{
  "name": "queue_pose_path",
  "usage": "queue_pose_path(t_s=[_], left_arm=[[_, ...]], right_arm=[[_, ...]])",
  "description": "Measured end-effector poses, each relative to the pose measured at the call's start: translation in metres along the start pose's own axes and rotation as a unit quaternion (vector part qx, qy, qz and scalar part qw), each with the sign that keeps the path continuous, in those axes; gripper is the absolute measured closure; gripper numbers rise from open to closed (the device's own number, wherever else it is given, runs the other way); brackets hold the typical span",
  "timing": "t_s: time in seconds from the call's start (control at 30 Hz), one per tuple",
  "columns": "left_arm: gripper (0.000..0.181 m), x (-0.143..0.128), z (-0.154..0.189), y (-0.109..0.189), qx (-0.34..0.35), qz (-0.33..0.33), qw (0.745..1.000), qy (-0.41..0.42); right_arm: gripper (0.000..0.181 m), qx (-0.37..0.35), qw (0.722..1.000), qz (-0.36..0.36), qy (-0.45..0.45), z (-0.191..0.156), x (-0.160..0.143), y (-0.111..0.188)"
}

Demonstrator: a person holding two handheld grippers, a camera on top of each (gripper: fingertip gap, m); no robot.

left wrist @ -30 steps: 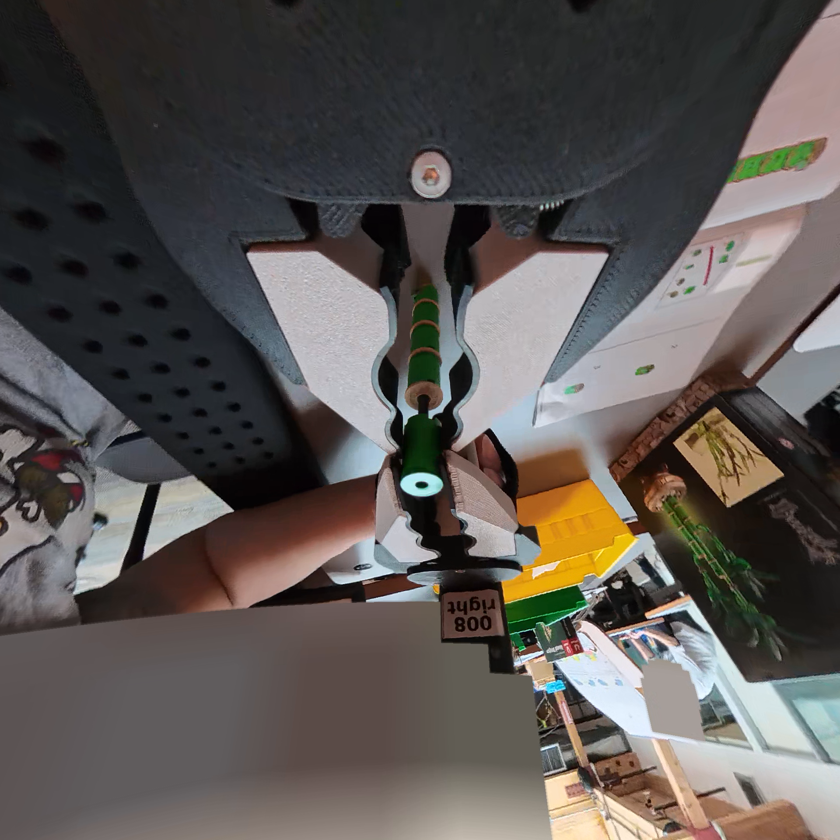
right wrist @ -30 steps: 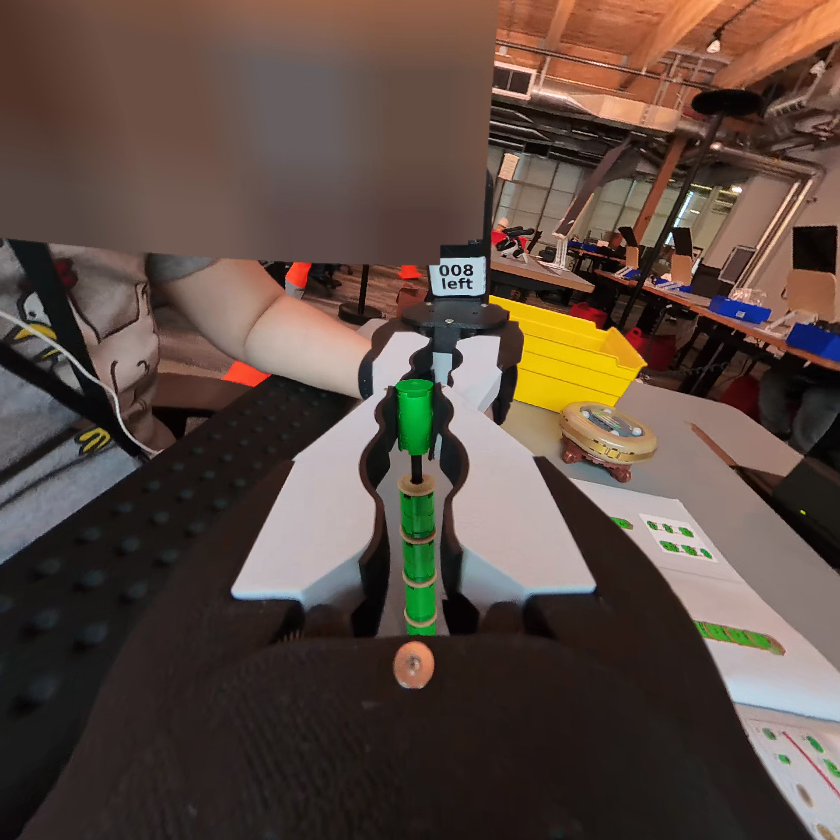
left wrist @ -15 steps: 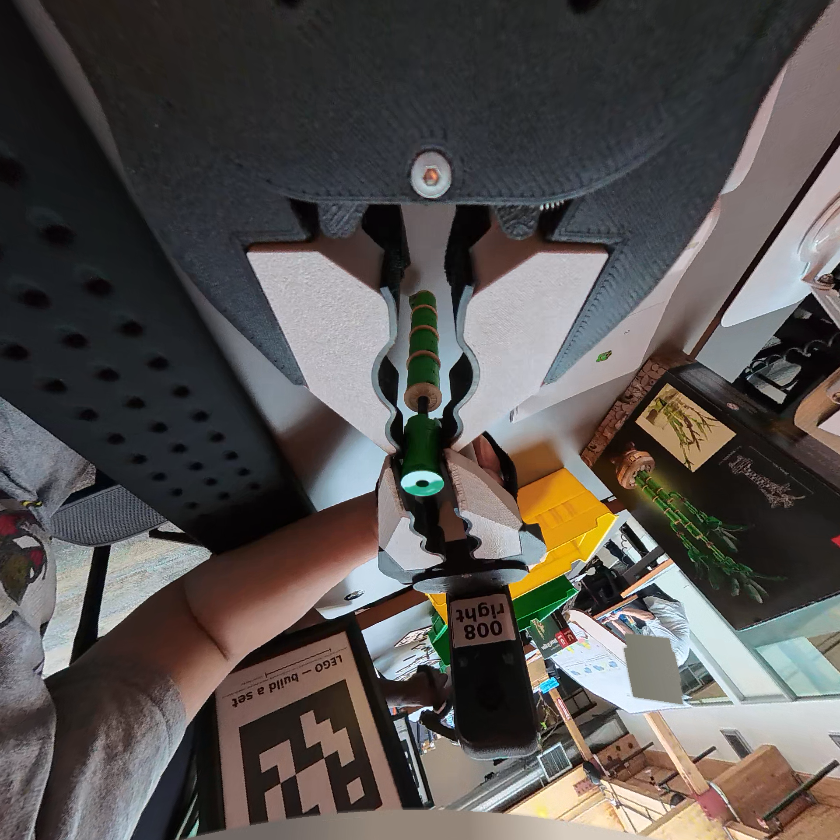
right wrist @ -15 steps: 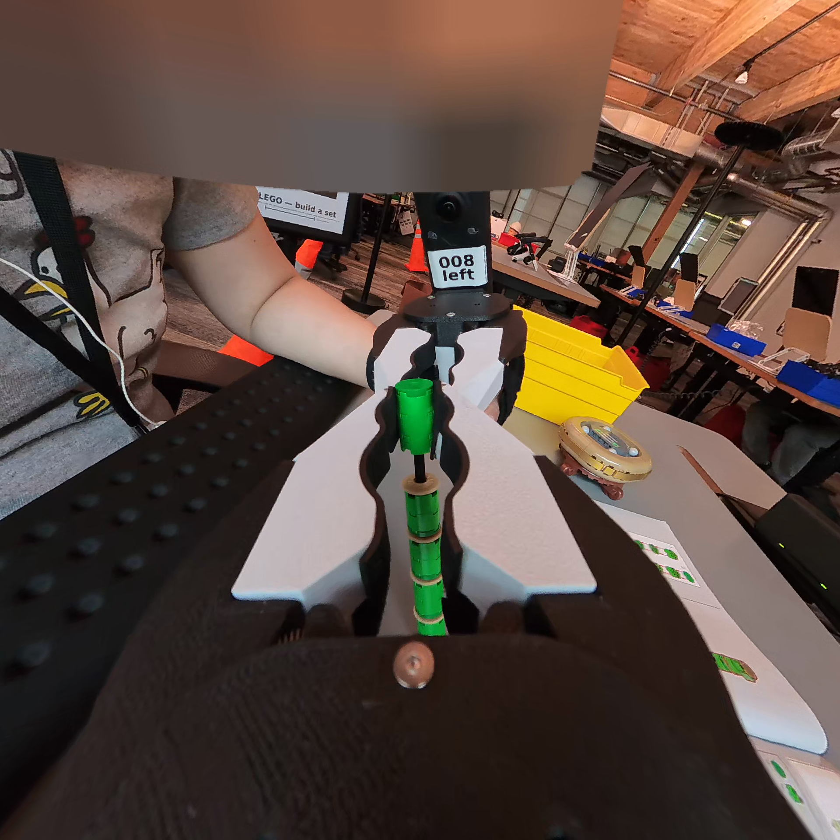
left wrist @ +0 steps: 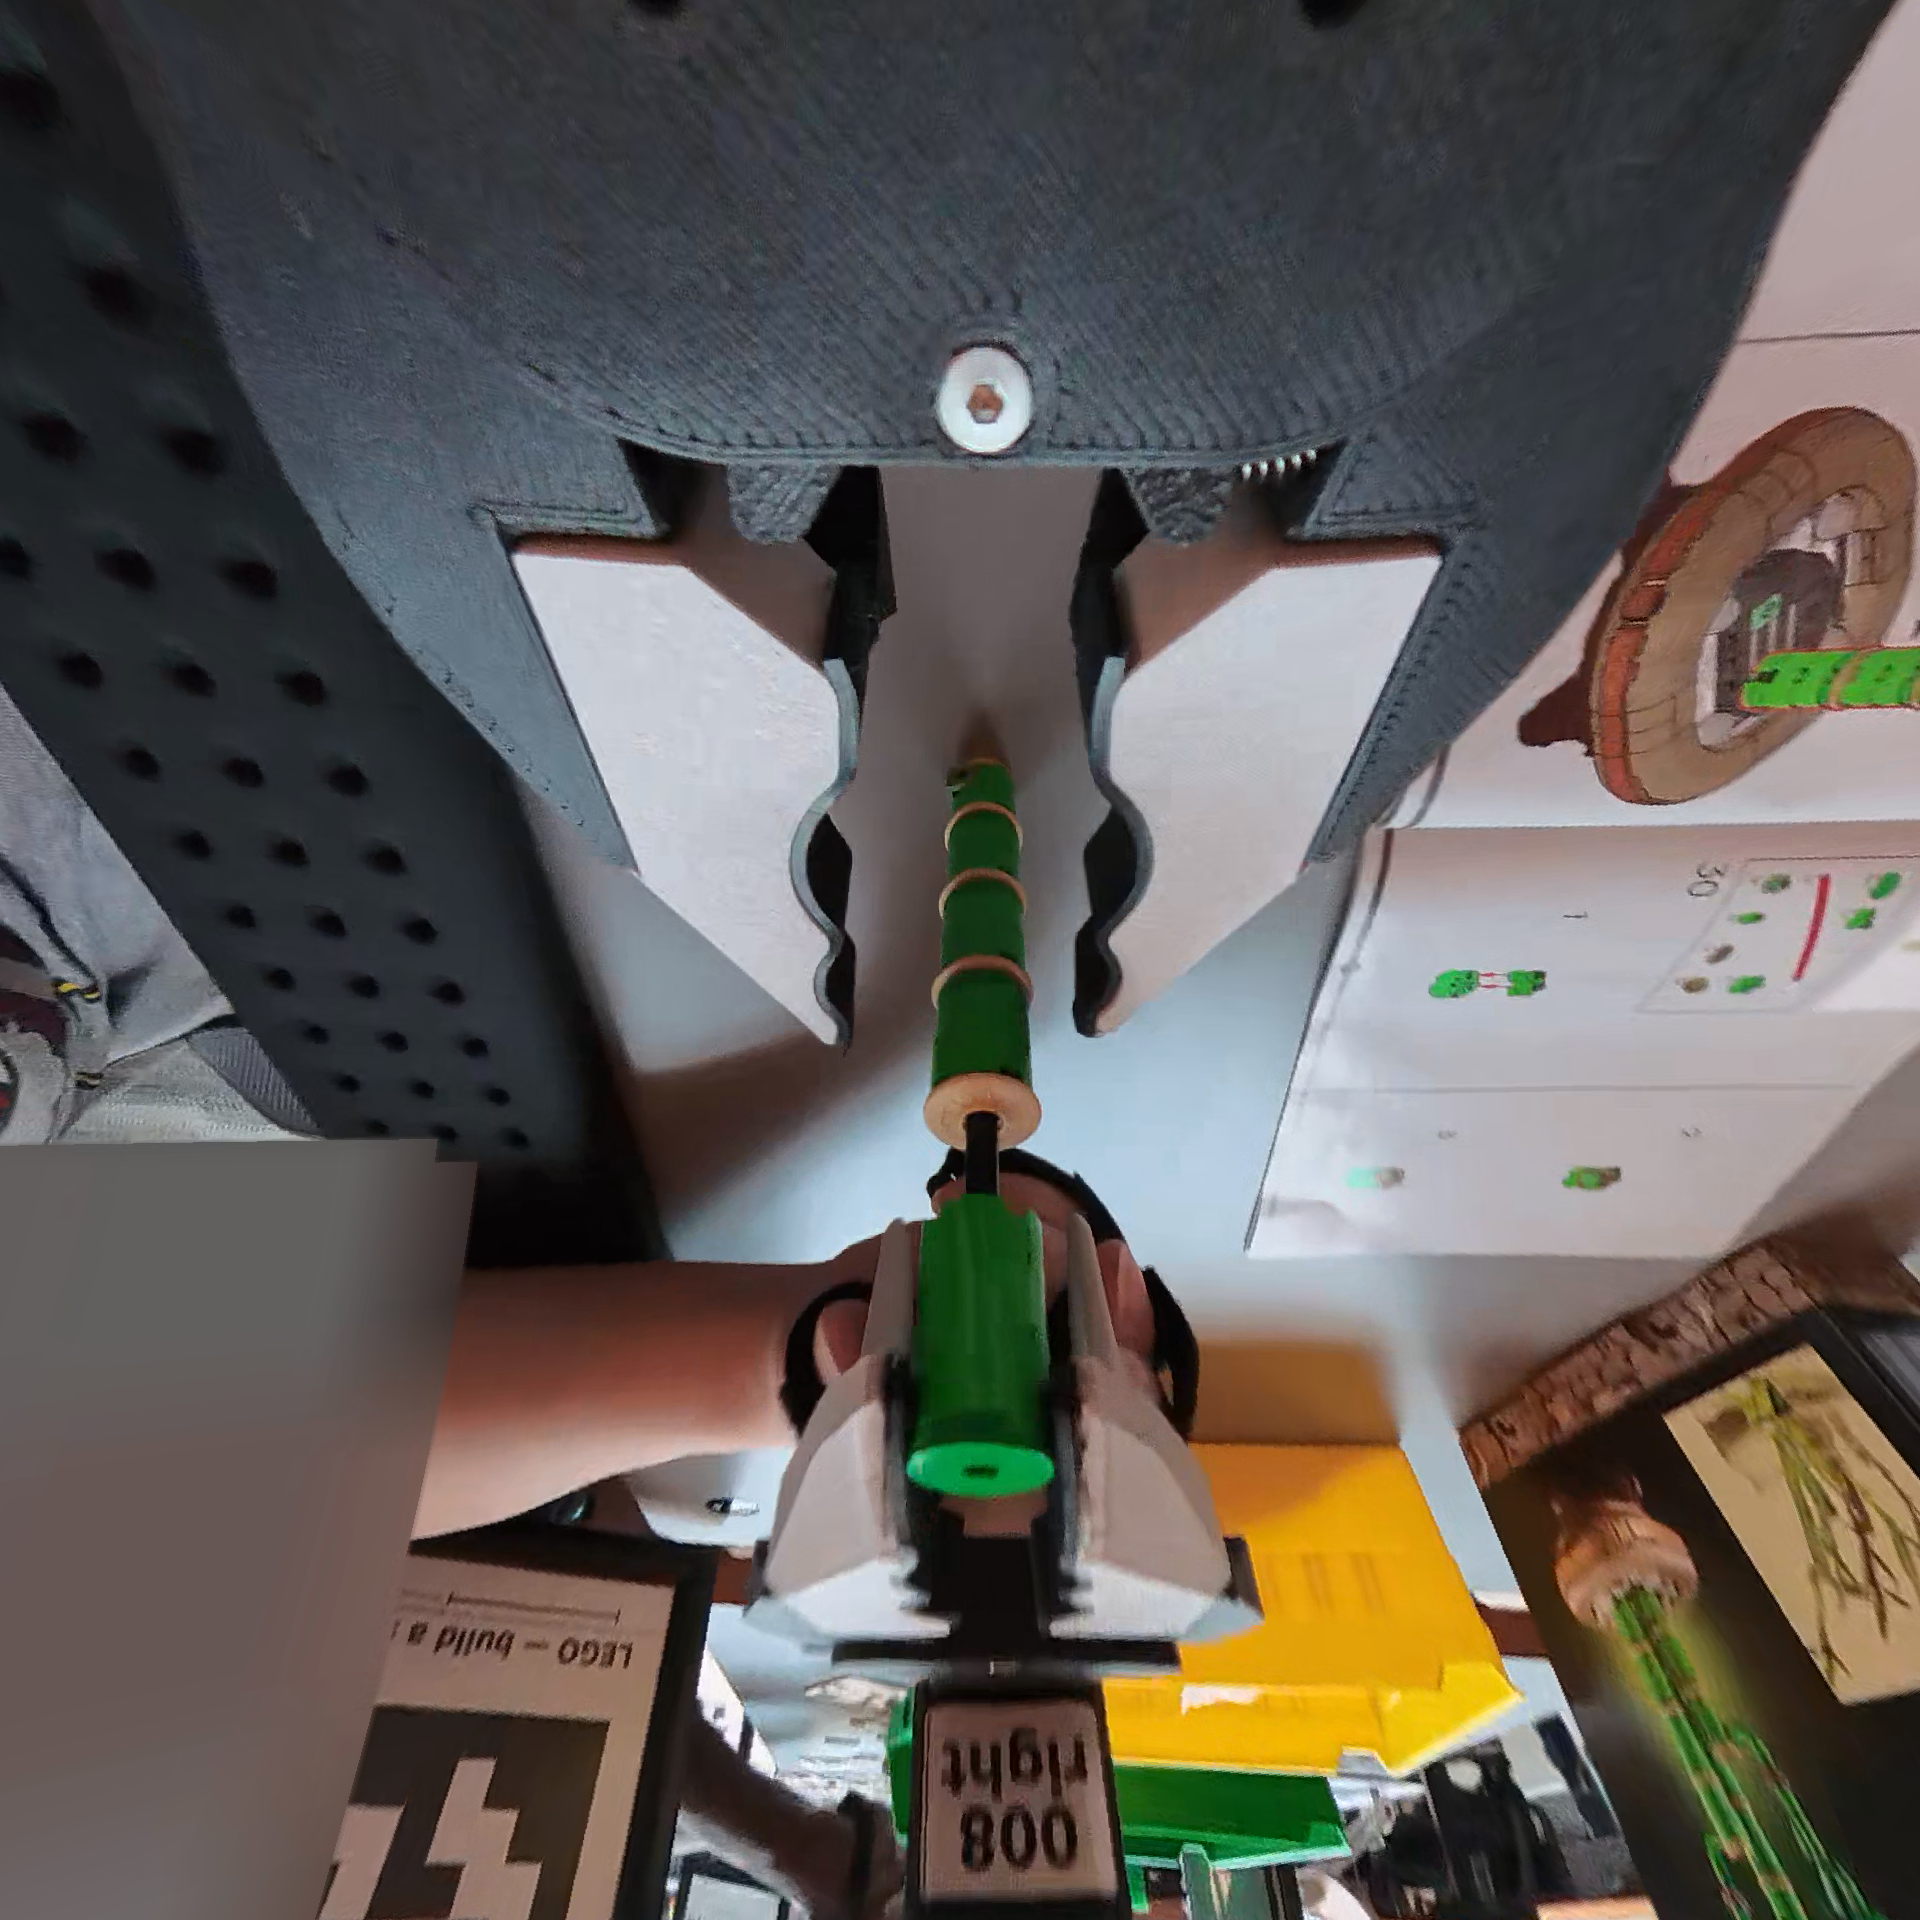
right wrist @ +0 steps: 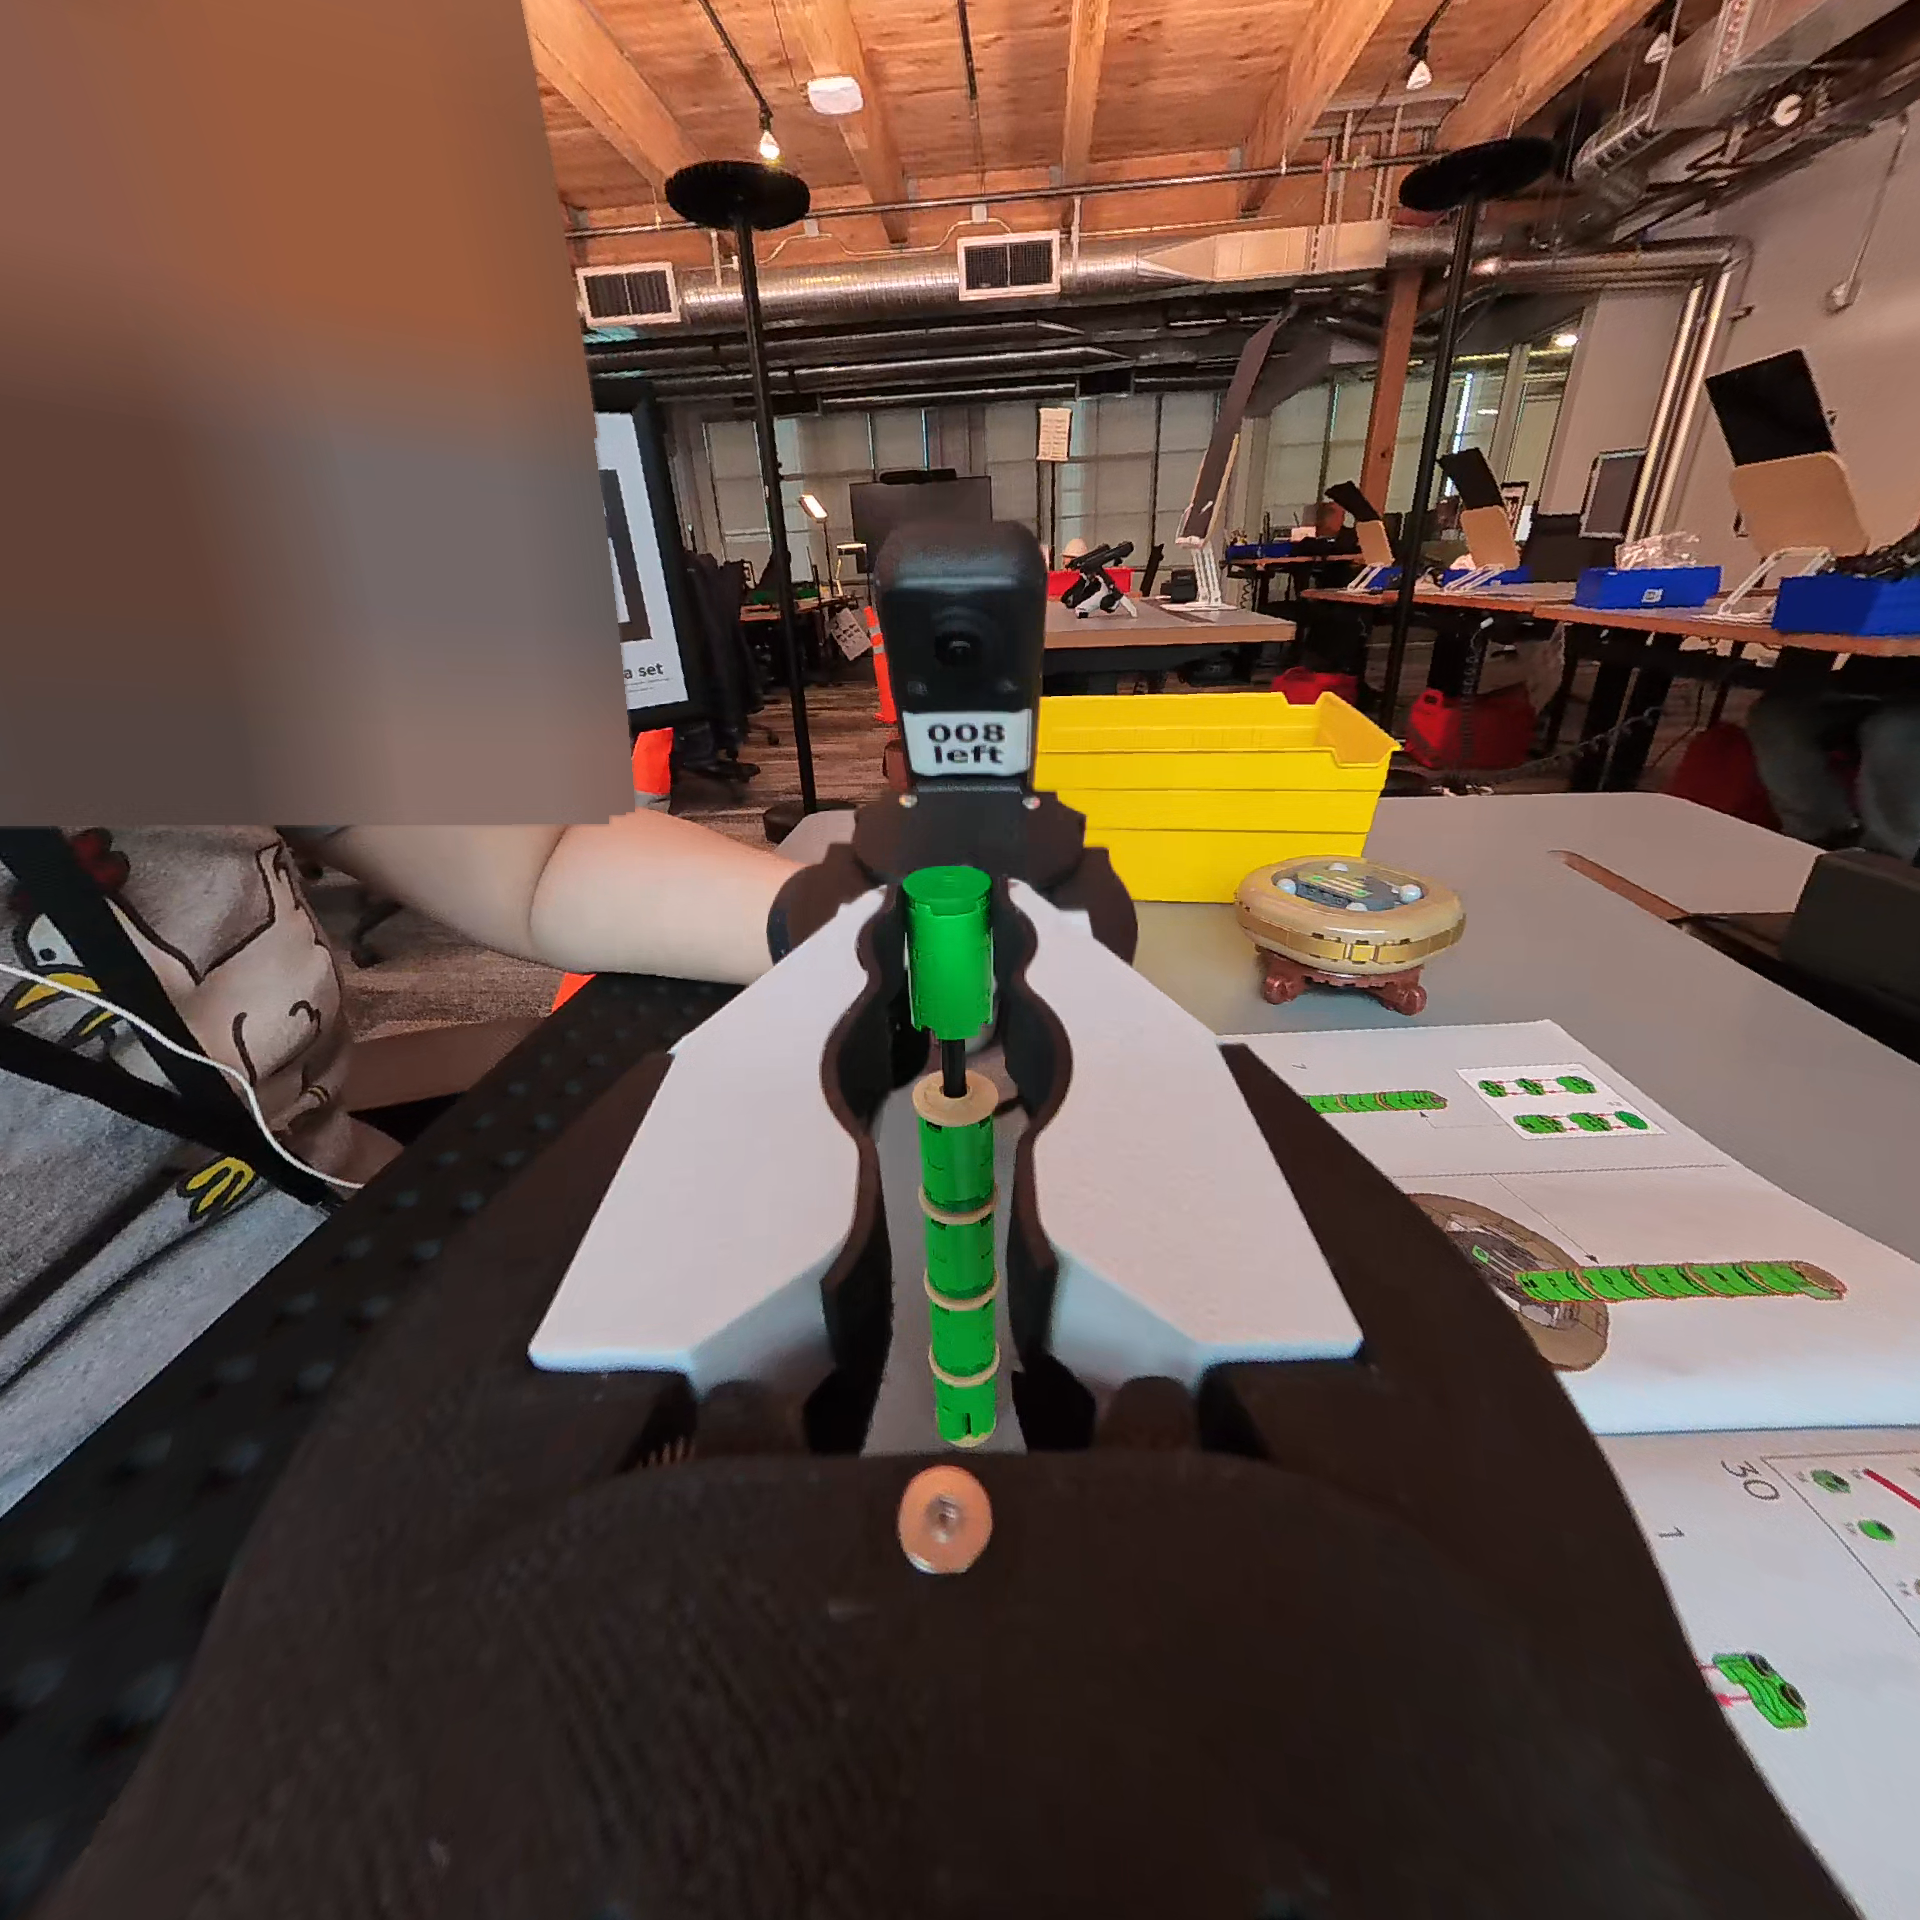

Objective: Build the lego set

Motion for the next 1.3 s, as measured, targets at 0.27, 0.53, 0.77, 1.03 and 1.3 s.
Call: queue_pose_path(t_s=[0.27,0.53,0.77,1.03,1.3], left_arm=[[0.165,-0.012,-0.003,-0.018,0.000,-0.028,0.999,0.018],[0.165,-0.012,-0.001,-0.017,-0.005,-0.030,1.000,0.004],[0.165,-0.013,-0.002,-0.016,-0.006,-0.030,1.000,0.004],[0.166,-0.013,-0.003,-0.016,-0.005,-0.030,1.000,0.006],[0.165,-0.013,-0.002,-0.016,-0.007,-0.031,0.999,0.004]], right_arm=[[0.144,-0.007,1.000,0.020,-0.020,0.001,0.012,0.005],[0.181,-0.040,0.997,0.032,-0.051,0.002,0.029,0.009],[0.181,-0.046,0.998,-0.020,-0.022,-0.003,0.019,0.000],[0.181,-0.055,0.998,-0.041,-0.013,0.000,0.011,-0.002],[0.181,-0.043,0.998,-0.049,-0.013,-0.003,0.010,-0.003]])
Point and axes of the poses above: each gripper's, where its closed fingertips meet, y back along the fingers, x out of its top, z = x × y across the jaws, the point moved 5 cm from there along y, back along the fingers, and after that the axes turned 1 degree about z, right-handed, at the moved point
